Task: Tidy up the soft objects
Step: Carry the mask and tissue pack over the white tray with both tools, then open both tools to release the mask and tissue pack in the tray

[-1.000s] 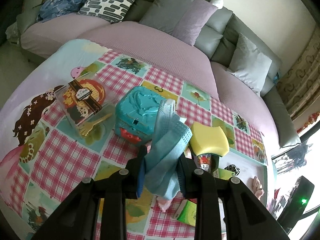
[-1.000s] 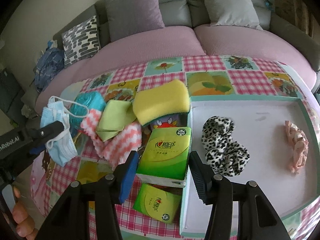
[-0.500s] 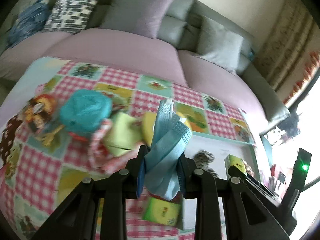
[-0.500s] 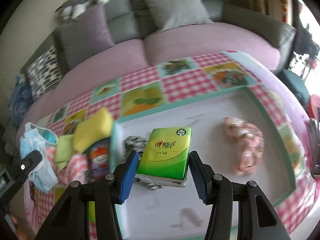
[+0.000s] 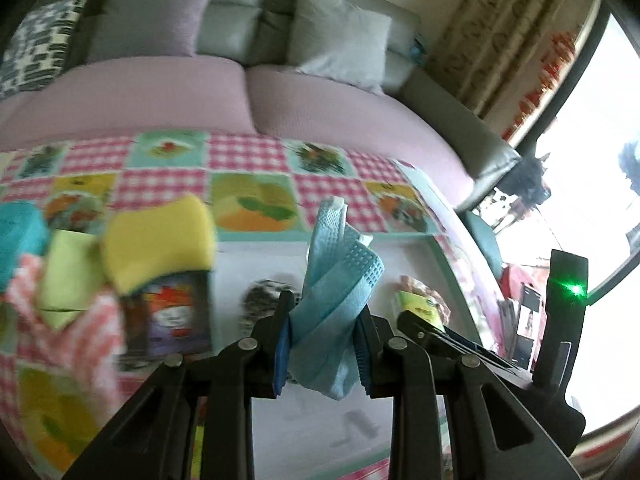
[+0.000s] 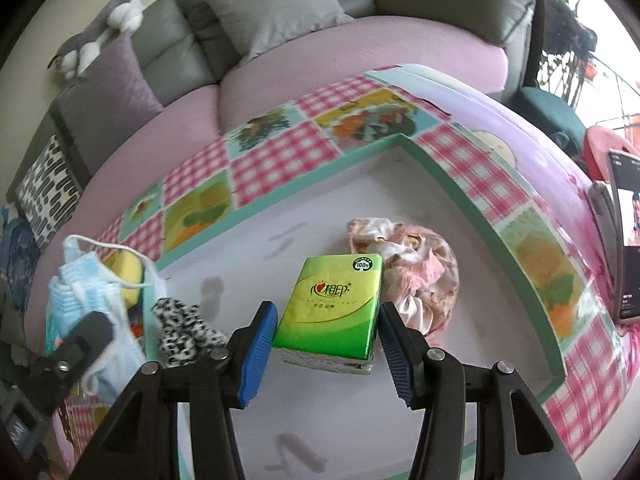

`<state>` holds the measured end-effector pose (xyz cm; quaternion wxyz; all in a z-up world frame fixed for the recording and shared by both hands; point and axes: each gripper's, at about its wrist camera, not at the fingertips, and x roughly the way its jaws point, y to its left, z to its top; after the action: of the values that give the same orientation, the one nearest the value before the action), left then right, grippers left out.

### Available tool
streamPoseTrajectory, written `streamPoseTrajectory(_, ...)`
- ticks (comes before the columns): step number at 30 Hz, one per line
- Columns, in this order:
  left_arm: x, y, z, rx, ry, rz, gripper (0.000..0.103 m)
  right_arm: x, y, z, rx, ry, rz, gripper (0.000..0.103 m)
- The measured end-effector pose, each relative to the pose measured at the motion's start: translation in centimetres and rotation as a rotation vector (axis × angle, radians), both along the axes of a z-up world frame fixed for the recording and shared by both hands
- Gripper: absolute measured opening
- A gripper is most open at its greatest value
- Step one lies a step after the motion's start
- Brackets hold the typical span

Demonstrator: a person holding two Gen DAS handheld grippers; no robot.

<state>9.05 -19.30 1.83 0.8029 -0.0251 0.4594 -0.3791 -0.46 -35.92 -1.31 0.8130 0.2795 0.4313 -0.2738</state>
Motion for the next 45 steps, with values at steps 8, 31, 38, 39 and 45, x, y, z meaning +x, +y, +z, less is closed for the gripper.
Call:
streamPoseTrajectory(8,0.4,-3.8,-3.8,0.065,0.051,-0.043,0.029,-1.5,-2.4,-1.0,0.016,0.020,-0.070,0.055)
streamPoseTrajectory(31,0.2,-5.7,-6.3,0.175,0.041,-0.090,0.037,-1.0,-2.1,-1.9,0.030,0.074,-0.051,0.055)
streamPoseTrajectory(38,0.0,-5.1,-5.0,0.159,0.040,-0.085,0.040,-1.1,-1.7,-1.1,0.014,0.063,-0.043,0.056)
streamPoseTrajectory(39,0.0,-5.0,-4.9,0.155,0.039,-0.084,0.042,-1.0,-1.6,-1.0,0.010,0.061,-0.039,0.056)
streamPoseTrajectory(45,0.1,-4.1,-3.3,0.138,0.017,-0.060,0.044,-0.9,-1.3,-0.5,-0.006,0.052,-0.027,0.056)
